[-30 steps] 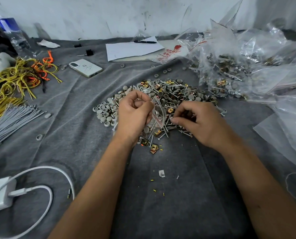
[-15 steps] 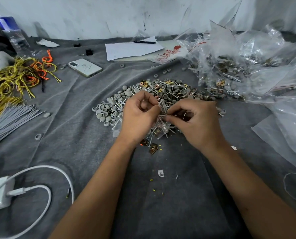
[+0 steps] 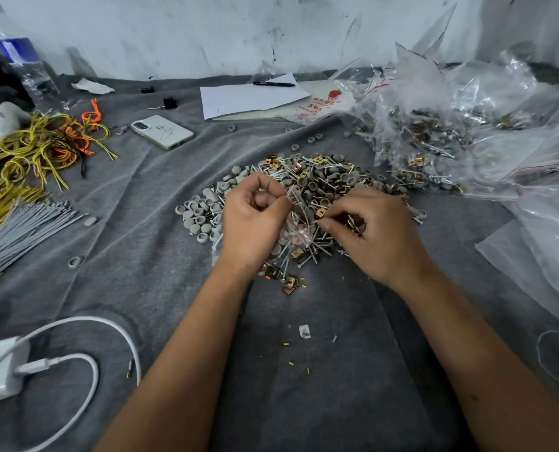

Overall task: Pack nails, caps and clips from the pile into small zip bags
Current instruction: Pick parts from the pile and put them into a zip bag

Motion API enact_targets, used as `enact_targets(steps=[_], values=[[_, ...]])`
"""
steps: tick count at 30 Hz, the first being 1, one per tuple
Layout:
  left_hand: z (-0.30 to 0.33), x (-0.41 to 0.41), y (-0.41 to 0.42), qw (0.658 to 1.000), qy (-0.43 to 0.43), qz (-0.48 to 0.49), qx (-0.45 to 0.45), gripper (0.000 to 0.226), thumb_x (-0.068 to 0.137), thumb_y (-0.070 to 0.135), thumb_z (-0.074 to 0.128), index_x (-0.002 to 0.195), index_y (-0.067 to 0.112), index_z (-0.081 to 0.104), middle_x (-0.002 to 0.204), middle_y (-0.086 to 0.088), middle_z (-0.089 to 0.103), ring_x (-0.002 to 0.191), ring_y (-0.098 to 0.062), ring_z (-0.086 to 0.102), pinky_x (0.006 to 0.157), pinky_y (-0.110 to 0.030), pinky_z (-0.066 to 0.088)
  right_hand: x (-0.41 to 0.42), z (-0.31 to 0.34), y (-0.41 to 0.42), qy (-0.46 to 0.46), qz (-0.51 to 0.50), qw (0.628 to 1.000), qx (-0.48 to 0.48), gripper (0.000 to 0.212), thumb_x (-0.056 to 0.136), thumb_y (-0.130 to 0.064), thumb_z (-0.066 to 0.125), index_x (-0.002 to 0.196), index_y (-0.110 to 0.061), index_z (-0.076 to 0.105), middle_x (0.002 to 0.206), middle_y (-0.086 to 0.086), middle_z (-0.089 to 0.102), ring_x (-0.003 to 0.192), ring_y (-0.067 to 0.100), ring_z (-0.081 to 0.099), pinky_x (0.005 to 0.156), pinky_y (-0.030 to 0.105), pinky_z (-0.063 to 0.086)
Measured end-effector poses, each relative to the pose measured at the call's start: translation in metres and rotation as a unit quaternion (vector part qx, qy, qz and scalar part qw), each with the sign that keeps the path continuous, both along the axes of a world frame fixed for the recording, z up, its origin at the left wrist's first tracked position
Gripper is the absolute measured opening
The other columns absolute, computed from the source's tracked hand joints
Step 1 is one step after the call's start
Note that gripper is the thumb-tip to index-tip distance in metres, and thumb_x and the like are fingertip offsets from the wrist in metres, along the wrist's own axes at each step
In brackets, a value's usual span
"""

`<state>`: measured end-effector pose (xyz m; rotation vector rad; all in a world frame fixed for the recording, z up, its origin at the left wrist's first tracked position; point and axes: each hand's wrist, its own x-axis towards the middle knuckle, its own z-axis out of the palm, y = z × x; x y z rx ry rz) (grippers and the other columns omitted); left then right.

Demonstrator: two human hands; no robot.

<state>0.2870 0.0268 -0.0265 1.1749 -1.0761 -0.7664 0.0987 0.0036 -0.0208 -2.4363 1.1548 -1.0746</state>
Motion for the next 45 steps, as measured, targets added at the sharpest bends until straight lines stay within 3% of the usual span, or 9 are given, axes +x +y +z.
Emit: enact_targets(steps=[3, 6, 15, 22, 25, 28, 33, 38, 45], values=[[-0.002, 0.000, -0.001, 1.000, 0.000, 0.003, 0.003, 0.024, 0.088, -0.012, 0.061, 0.080, 0.010, 0.057, 0.048, 0.003, 0.048, 0.040, -0.017, 0.041, 0.042, -0.021, 0.033, -0.001, -0.005, -0.001, 0.159, -0.003, 0.986, 0.052, 0.023, 0.081, -0.051, 0.078, 0.087, -0.030, 0.071, 0.088, -0.015, 0.055, 0.093, 0.012, 0.051, 0.078, 0.032, 0.042], [-0.002, 0.000, -0.001, 1.000, 0.001, 0.006, 0.002, 0.022, 0.088, -0.013, 0.061, 0.081, 0.007, 0.057, 0.048, 0.001, 0.048, 0.040, -0.017, 0.040, 0.041, -0.021, 0.032, -0.003, -0.005, -0.001, 0.173, 0.033, 0.982, 0.062, 0.019, 0.083, -0.043, 0.080, 0.092, -0.028, 0.072, 0.091, -0.014, 0.051, 0.098, 0.014, 0.049, 0.081, 0.038, 0.047], [0.000, -0.003, 0.000, 1.000, -0.005, -0.016, 0.004, 0.018, 0.087, -0.014, 0.062, 0.083, 0.003, 0.058, 0.054, -0.009, 0.043, 0.044, -0.017, 0.041, 0.044, -0.021, 0.037, -0.003, 0.001, -0.002, -0.053, 0.005, 0.999, 0.005, 0.018, 0.094, -0.009, 0.072, 0.111, -0.009, 0.077, 0.097, 0.000, 0.074, 0.086, 0.011, 0.067, 0.079, 0.030, 0.055], [-0.001, -0.007, 0.002, 0.996, -0.091, -0.022, -0.006, 0.017, 0.084, -0.006, 0.067, 0.081, 0.009, 0.060, 0.056, -0.006, 0.049, 0.053, -0.027, 0.047, 0.051, -0.042, 0.042, 0.000, 0.003, 0.002, -0.023, 0.041, 0.999, 0.007, 0.016, 0.079, -0.008, 0.087, 0.090, -0.014, 0.077, 0.087, -0.009, 0.068, 0.078, 0.004, 0.063, 0.073, 0.011, 0.047], [0.001, -0.009, 0.005, 0.992, -0.120, -0.041, -0.015, 0.006, 0.082, 0.004, 0.067, 0.082, 0.005, 0.061, 0.058, -0.013, 0.056, 0.052, -0.029, 0.051, 0.050, -0.044, 0.045, 0.003, 0.001, 0.004, 0.014, 0.055, 0.998, -0.008, 0.023, 0.076, 0.000, 0.084, 0.095, -0.011, 0.079, 0.091, -0.004, 0.070, 0.080, 0.008, 0.064, 0.075, 0.010, 0.046], [0.002, -0.009, 0.004, 0.993, -0.111, -0.030, -0.012, 0.011, 0.084, -0.003, 0.068, 0.083, 0.004, 0.060, 0.061, -0.024, 0.055, 0.054, -0.031, 0.050, 0.051, -0.047, 0.045, 0.007, 0.002, 0.009, -0.046, 0.052, 0.998, 0.010, 0.027, 0.079, 0.001, 0.082, 0.103, -0.011, 0.077, 0.095, -0.006, 0.075, 0.088, 0.002, 0.068, 0.080, 0.007, 0.049], [0.001, -0.005, 0.002, 0.997, -0.076, -0.015, -0.010, 0.015, 0.086, -0.010, 0.065, 0.083, 0.004, 0.060, 0.058, -0.023, 0.043, 0.054, -0.029, 0.043, 0.049, -0.045, 0.038, 0.005, -0.001, 0.005, -0.056, 0.021, 0.998, 0.008, 0.015, 0.081, -0.007, 0.084, 0.094, -0.014, 0.079, 0.089, -0.010, 0.073, 0.082, -0.001, 0.066, 0.076, 0.008, 0.046], [0.000, 0.000, 0.000, 1.000, -0.018, 0.006, -0.007, 0.011, 0.085, -0.005, 0.064, 0.082, 0.005, 0.059, 0.052, -0.006, 0.046, 0.047, -0.022, 0.044, 0.046, -0.024, 0.037, 0.002, -0.001, 0.002, -0.058, -0.024, 0.998, 0.006, 0.008, 0.086, -0.016, 0.081, 0.093, -0.016, 0.078, 0.089, -0.008, 0.072, 0.082, 0.003, 0.064, 0.076, 0.010, 0.046], [0.000, 0.004, -0.001, 0.998, 0.051, 0.039, -0.009, 0.019, 0.089, -0.007, 0.059, 0.081, 0.010, 0.059, 0.049, -0.003, 0.048, 0.039, -0.014, 0.041, 0.039, -0.020, 0.032, 0.014, -0.006, 0.011, 0.159, -0.033, 0.986, 0.039, 0.027, 0.087, -0.055, 0.071, 0.080, -0.030, 0.066, 0.078, -0.018, 0.051, 0.077, 0.006, 0.051, 0.064, 0.027, 0.035]])
